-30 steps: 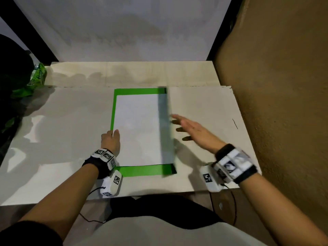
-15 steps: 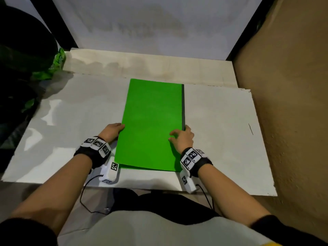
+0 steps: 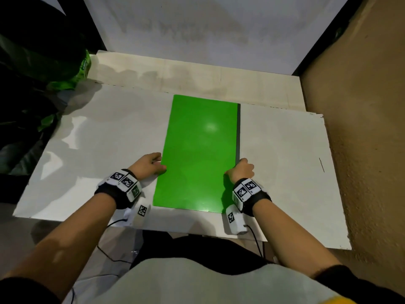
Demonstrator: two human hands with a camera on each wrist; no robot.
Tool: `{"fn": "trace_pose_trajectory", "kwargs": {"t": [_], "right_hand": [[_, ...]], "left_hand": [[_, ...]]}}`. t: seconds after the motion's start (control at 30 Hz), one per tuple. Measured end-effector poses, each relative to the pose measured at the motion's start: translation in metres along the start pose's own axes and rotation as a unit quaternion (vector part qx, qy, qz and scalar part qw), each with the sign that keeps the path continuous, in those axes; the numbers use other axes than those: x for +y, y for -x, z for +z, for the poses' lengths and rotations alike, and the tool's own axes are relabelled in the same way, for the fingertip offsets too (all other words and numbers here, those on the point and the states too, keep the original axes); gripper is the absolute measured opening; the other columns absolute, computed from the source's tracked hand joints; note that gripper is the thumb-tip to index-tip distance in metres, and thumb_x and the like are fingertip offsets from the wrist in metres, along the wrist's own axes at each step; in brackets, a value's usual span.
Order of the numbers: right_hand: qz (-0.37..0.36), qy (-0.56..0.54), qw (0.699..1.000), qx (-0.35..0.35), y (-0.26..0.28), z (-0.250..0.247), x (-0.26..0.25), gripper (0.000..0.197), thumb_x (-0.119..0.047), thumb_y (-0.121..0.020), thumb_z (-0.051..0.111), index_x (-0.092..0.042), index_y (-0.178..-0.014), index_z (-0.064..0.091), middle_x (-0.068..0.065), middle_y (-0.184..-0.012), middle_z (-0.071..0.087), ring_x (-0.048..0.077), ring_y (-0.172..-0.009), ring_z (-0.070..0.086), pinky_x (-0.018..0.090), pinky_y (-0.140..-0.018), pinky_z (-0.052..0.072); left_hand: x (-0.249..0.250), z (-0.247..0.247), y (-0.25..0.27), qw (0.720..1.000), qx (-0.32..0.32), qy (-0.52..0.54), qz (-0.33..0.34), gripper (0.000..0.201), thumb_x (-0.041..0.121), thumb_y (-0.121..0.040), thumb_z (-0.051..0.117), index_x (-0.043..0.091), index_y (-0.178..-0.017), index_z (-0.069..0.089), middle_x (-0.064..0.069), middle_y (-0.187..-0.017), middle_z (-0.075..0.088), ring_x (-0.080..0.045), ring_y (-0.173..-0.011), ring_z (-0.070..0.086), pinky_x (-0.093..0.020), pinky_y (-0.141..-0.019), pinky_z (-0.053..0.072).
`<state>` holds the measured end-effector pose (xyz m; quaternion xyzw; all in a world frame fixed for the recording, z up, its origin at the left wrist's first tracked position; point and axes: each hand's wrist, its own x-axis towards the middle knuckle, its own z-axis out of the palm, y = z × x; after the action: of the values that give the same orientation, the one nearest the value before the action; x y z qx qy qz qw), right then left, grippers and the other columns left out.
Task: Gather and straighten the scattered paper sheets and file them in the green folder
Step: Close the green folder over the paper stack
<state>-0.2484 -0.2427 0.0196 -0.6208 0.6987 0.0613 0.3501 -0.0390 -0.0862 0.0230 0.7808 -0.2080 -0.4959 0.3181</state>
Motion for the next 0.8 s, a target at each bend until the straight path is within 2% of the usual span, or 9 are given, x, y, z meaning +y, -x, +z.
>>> {"fn": "trace_pose_trajectory", "kwargs": {"t": [0.1,0.17,0.23,0.37,0.5,0.57,0.63,0.73,0.8], "right_hand": [[0.036,-0.063,0.997,-0.034,-0.009,-0.006,-0.002,0.066,-0.02,-0.073,0.074,0.002,-0.123,0.038,0.025,-0.131,0.045,0.041,-0.117,0.047,0.044,-0.095,0.043],[0.033,-0.113,0.991,-0.057,-0.014,-0.011,-0.003,0.066,-0.023,-0.073,0.074,0.006,-0.122,0.042,0.025,-0.129,0.05,0.039,-0.115,0.051,0.043,-0.094,0.045],[0.008,-0.128,0.99,-0.055,-0.015,-0.012,-0.002,0.065,-0.023,-0.077,0.07,0.006,-0.126,0.041,0.024,-0.133,0.048,0.038,-0.119,0.048,0.043,-0.097,0.042],[-0.078,-0.209,0.974,-0.03,-0.013,-0.01,0.003,0.053,-0.014,-0.082,0.064,0.001,-0.127,0.041,0.021,-0.131,0.051,0.035,-0.117,0.05,0.043,-0.099,0.042],[-0.126,-0.341,0.928,-0.081,-0.012,-0.027,0.012,0.029,0.001,-0.082,0.059,-0.007,-0.108,0.049,0.004,-0.079,0.057,0.022,-0.074,0.054,0.026,-0.063,0.047],[-0.146,-0.387,0.904,-0.104,-0.015,-0.042,0.019,0.031,0.004,-0.081,0.058,-0.012,-0.106,0.048,0.003,-0.08,0.059,0.017,-0.072,0.056,0.024,-0.064,0.052],[-0.158,-0.399,0.897,-0.107,-0.026,-0.056,0.032,0.033,0.004,-0.08,0.059,-0.014,-0.107,0.051,0.005,-0.087,0.065,0.018,-0.08,0.06,0.028,-0.079,0.052],[-0.153,-0.409,0.896,-0.084,-0.044,-0.08,0.053,0.031,0.006,-0.079,0.059,-0.022,-0.092,0.055,-0.012,-0.068,0.072,0.004,-0.065,0.065,0.026,-0.074,0.053],[-0.144,-0.385,0.91,-0.054,-0.053,-0.096,0.068,0.026,0.004,-0.079,0.061,-0.018,-0.094,0.056,-0.007,-0.074,0.071,0.009,-0.068,0.063,0.029,-0.077,0.05]], "left_hand": [[0.003,0.01,-0.013,0.999,0.05,-0.012,-0.001,0.019,0.011,-0.077,0.066,0.004,-0.09,0.054,-0.008,-0.086,0.047,-0.019,-0.083,0.045,-0.029,-0.077,0.036],[0.004,0.009,-0.018,0.996,0.056,-0.063,-0.007,0.026,0.011,-0.078,0.065,0.01,-0.065,0.043,-0.01,-0.066,0.042,-0.02,-0.07,0.042,-0.031,-0.069,0.037],[0.009,0.009,-0.02,0.992,0.055,-0.109,-0.018,0.013,0.013,-0.081,0.064,0.002,-0.078,0.057,-0.019,-0.078,0.056,-0.027,-0.077,0.053,-0.039,-0.078,0.047],[0.008,0.009,-0.027,0.993,0.045,-0.105,-0.037,0.046,0.011,-0.078,0.067,-0.007,-0.118,0.052,-0.026,-0.115,0.061,-0.037,-0.106,0.058,-0.045,-0.096,0.047],[0.01,0.023,-0.018,0.994,0.099,-0.036,-0.015,0.063,0.012,-0.076,0.07,-0.001,-0.129,0.038,-0.024,-0.132,0.047,-0.036,-0.118,0.05,-0.043,-0.1,0.042],[0.02,0.036,-0.011,0.994,0.103,0.02,0.027,0.074,0.011,-0.079,0.067,0.002,-0.138,0.023,-0.024,-0.142,0.034,-0.034,-0.129,0.04,-0.039,-0.104,0.038],[0.037,0.051,-0.002,0.993,0.064,0.079,0.056,0.069,0.003,-0.083,0.06,0.0,-0.139,0.019,-0.023,-0.144,0.033,-0.033,-0.131,0.038,-0.033,-0.098,0.039],[0.062,0.074,0.001,0.987,0.021,0.133,0.082,0.054,-0.01,-0.083,0.053,-0.004,-0.131,0.03,-0.03,-0.132,0.047,-0.035,-0.113,0.053,-0.039,-0.087,0.047],[0.075,0.092,-0.002,0.989,0.008,0.122,0.088,0.051,-0.01,-0.082,0.053,-0.005,-0.128,0.031,-0.03,-0.127,0.05,-0.033,-0.108,0.055,-0.041,-0.087,0.048]]}}
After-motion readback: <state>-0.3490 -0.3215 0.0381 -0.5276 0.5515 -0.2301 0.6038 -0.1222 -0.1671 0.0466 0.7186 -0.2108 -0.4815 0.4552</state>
